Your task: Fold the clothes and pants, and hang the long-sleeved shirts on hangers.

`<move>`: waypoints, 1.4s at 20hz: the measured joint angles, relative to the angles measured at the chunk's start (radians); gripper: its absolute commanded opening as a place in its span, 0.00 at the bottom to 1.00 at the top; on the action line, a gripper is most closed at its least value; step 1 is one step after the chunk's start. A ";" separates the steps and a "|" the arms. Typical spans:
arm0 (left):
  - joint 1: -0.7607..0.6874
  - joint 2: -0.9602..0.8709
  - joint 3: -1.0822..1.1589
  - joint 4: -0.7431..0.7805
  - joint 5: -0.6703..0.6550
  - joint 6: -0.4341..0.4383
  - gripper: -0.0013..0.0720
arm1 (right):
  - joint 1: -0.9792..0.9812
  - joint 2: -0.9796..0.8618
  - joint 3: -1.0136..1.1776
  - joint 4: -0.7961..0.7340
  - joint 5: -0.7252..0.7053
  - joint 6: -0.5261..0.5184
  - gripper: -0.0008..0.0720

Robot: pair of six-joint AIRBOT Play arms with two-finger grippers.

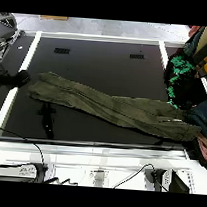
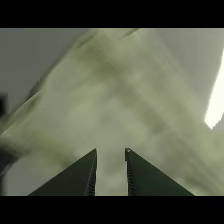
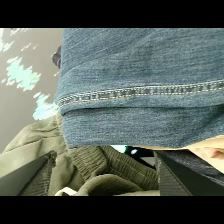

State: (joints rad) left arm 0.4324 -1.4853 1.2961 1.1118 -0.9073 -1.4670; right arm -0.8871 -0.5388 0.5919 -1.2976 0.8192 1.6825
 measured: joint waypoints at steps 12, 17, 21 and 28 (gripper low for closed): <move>0.011 -0.016 -0.227 -0.084 0.182 -0.116 0.97 | 0.000 0.000 0.000 -0.026 -0.002 -0.001 0.95; -0.021 -0.123 -0.233 -0.250 0.352 -0.114 0.85 | 0.000 0.000 0.000 -0.015 -0.001 -0.004 0.95; -0.064 -0.147 -0.220 -0.280 0.534 -0.083 0.05 | 0.000 0.000 0.001 0.066 0.005 -0.108 0.95; -0.083 -0.004 -0.147 -0.293 0.674 0.142 0.04 | 0.034 -0.004 0.002 0.204 0.002 -0.209 0.68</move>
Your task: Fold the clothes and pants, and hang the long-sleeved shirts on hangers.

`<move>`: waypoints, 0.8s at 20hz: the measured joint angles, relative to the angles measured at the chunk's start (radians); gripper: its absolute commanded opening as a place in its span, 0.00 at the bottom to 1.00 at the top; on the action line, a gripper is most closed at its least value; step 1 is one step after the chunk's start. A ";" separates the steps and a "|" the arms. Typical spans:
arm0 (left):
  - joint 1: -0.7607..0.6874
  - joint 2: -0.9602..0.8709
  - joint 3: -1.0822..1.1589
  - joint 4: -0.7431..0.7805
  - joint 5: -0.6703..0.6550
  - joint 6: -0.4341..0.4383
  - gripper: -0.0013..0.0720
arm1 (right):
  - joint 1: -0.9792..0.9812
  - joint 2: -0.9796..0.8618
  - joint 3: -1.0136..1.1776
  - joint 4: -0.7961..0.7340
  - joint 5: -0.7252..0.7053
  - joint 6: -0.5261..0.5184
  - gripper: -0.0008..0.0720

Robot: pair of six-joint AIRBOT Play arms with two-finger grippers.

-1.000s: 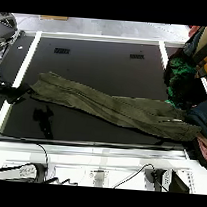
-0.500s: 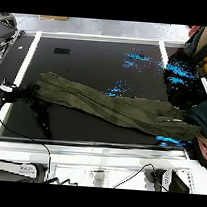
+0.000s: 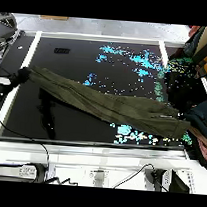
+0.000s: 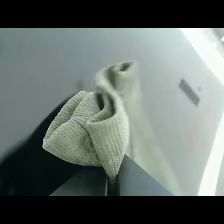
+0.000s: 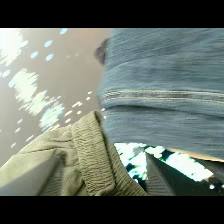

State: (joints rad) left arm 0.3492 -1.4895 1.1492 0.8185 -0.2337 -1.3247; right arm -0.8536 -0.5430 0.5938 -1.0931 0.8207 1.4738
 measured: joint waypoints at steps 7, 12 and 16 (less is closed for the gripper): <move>0.056 0.205 0.010 0.208 -0.150 0.121 0.04 | 0.234 -0.169 0.000 0.016 0.001 -0.051 0.96; 0.163 0.243 -0.024 0.315 -0.337 0.118 0.04 | 0.401 -0.325 0.027 0.017 0.021 -0.183 0.96; 0.214 0.245 -0.089 0.347 -0.396 0.117 0.04 | 0.463 -0.364 0.115 -0.018 0.074 -0.293 0.95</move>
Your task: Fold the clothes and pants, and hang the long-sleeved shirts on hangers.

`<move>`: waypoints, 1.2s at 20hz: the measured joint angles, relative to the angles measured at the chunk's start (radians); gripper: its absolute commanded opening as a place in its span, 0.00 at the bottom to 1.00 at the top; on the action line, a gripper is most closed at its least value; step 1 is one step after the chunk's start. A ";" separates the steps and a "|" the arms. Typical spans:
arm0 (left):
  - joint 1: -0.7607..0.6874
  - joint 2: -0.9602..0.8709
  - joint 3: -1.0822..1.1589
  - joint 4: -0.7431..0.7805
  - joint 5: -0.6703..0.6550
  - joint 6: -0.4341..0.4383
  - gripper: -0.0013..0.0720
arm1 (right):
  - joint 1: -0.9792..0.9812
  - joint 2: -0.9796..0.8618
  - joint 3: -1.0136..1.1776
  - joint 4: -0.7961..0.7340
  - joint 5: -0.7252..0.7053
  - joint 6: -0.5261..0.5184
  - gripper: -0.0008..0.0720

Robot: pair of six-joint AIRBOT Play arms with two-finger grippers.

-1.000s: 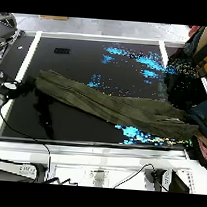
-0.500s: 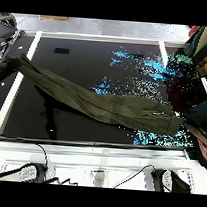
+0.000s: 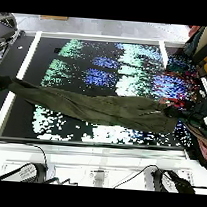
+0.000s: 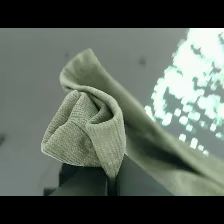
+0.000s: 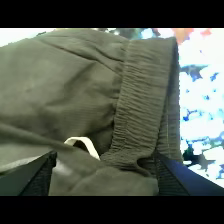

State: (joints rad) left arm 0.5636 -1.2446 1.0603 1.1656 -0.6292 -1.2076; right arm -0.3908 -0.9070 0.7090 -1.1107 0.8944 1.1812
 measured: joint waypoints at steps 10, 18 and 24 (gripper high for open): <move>0.021 -0.042 -0.064 0.008 -0.039 0.000 0.04 | 0.023 -0.008 0.209 -0.144 0.295 -0.253 0.76; 0.021 -0.046 -0.066 0.008 -0.049 -0.001 0.04 | 0.023 -0.021 0.228 -0.220 0.384 -0.538 0.76; 0.021 -0.046 -0.066 0.008 -0.050 -0.001 0.05 | 0.024 -0.112 0.183 -0.209 0.327 -0.629 0.05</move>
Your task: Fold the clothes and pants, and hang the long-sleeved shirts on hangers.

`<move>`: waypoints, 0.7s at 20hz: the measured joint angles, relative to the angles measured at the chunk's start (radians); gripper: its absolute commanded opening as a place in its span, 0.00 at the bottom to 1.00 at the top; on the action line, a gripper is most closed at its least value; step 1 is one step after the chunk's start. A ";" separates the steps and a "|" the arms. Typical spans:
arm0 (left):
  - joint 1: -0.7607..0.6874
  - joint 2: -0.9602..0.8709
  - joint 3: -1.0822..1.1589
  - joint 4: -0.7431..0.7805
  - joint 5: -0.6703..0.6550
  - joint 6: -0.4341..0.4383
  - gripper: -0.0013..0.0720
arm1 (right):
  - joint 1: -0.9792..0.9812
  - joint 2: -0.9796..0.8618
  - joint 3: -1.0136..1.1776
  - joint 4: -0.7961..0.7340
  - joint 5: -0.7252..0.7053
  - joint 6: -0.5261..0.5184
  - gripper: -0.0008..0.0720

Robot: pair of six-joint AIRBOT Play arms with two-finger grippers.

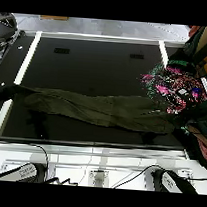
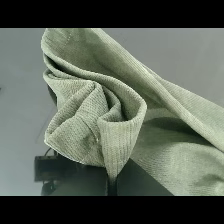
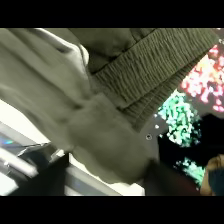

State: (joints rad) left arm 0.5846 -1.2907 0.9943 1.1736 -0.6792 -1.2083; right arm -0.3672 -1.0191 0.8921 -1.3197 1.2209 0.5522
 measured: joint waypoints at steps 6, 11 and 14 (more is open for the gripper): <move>0.000 0.000 0.000 0.000 0.000 0.000 0.04 | 0.039 -0.044 0.013 0.067 -0.112 -0.018 0.05; 0.000 0.000 0.000 0.000 0.003 0.000 0.04 | 0.052 -0.062 0.071 0.091 -0.349 0.103 0.05; 0.000 0.000 0.000 0.000 0.003 -0.007 0.04 | 0.055 -0.143 0.081 0.122 -0.470 0.166 0.05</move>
State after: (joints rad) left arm 0.5846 -1.2907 0.9943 1.1740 -0.6758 -1.2156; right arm -0.3122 -1.1625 0.9733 -1.1973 0.7506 0.7181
